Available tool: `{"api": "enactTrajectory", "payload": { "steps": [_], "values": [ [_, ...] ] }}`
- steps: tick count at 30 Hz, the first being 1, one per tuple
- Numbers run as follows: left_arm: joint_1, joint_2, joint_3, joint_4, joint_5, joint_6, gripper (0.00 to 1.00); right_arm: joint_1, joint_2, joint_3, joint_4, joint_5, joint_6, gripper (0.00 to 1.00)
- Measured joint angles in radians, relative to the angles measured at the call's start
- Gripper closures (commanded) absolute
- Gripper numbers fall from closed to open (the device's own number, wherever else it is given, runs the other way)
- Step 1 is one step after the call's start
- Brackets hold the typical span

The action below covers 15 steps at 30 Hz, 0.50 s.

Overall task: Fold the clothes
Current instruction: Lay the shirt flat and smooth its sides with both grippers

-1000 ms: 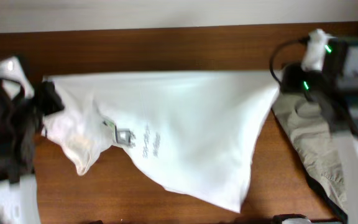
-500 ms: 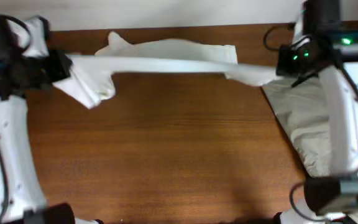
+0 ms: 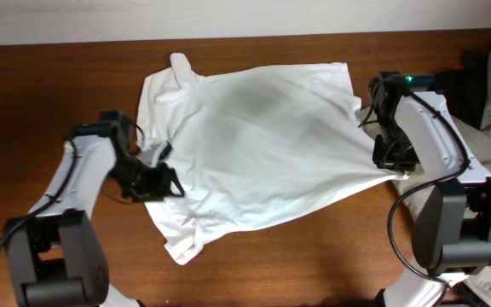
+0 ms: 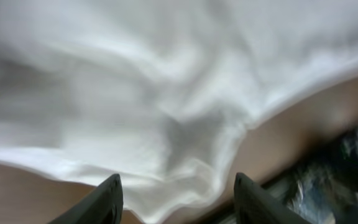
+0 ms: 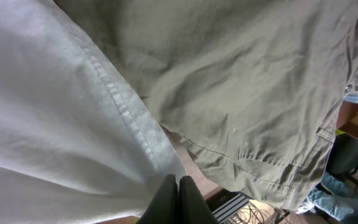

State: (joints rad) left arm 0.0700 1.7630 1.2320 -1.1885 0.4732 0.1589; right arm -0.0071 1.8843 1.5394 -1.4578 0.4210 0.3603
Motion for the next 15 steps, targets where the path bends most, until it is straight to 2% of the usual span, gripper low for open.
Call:
{"api": "enactTrajectory", "payload": {
  "steps": [3, 4, 7, 10, 11, 12, 13, 14, 15],
  "values": [
    [0.115, -0.014, 0.014, 0.174, -0.158, -0.197, 0.32, 0.0, 0.0, 0.0, 0.014, -0.001, 0.003, 0.96],
    [0.142, -0.014, 0.011, 0.278, -0.193, -0.239, 0.25, 0.0, 0.0, 0.0, 0.018, -0.003, 0.003, 0.96],
    [0.142, 0.039, 0.008, 0.438, -0.218, -0.285, 0.25, 0.0, 0.0, -0.001, 0.02, -0.004, 0.002, 0.96],
    [0.139, 0.142, 0.007, 0.516, -0.179, -0.294, 0.29, 0.0, 0.0, -0.001, 0.022, -0.004, 0.003, 0.96],
    [0.132, 0.18, 0.007, 0.563, -0.156, -0.296, 0.36, 0.0, 0.0, -0.001, 0.021, -0.004, 0.003, 0.96],
    [0.121, 0.199, 0.009, 0.575, -0.143, -0.298, 0.51, 0.0, 0.0, -0.001, 0.021, -0.004, 0.003, 0.96],
    [0.104, 0.209, 0.01, 0.6, -0.13, -0.301, 0.83, 0.0, 0.0, -0.001, 0.021, -0.007, 0.003, 0.96],
    [0.085, 0.212, 0.011, 0.615, -0.124, -0.303, 0.98, 0.0, 0.0, -0.001, 0.021, -0.008, 0.003, 0.96],
    [0.072, 0.22, 0.01, 0.623, -0.122, -0.307, 1.0, 0.0, 0.0, -0.001, 0.021, -0.01, 0.003, 0.96]
  ]
}}
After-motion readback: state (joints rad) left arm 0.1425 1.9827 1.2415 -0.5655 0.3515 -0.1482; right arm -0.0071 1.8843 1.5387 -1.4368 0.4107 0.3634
